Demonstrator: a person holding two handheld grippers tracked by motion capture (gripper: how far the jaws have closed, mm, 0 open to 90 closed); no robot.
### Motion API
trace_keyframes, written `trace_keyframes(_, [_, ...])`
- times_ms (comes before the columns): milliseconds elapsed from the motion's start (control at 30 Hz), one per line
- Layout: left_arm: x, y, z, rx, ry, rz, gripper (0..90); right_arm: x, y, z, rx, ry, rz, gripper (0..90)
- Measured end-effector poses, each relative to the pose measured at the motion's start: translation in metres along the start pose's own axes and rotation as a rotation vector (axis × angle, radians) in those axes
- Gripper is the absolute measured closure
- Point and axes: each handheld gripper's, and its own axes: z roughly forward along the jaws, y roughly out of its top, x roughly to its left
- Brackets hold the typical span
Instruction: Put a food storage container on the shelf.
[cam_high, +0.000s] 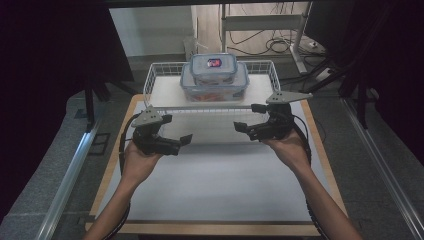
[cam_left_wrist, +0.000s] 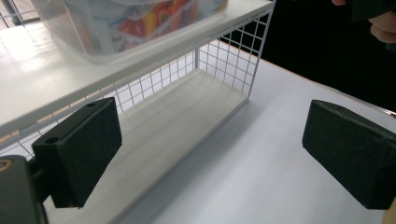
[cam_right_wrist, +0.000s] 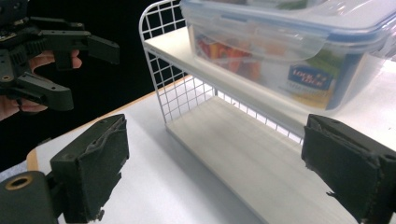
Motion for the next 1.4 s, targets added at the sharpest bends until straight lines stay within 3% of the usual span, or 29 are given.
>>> trace_keyframes(700, [-0.018,-0.04,0.006,-0.001,-0.041,-0.02,4.2,0.019,-0.038,-0.007,0.042,-0.013,-0.044,6.1])
trace_keyframes(1133, [-0.029,-0.059,0.008,-0.004,-0.042,-0.02,4.3,0.029,-0.061,-0.01,0.047,-0.009,-0.057,6.1])
trace_keyframes(1400, [-0.034,-0.074,0.009,0.031,-0.03,-0.009,4.3,0.028,-0.076,-0.013,0.054,-0.008,-0.048,6.3])
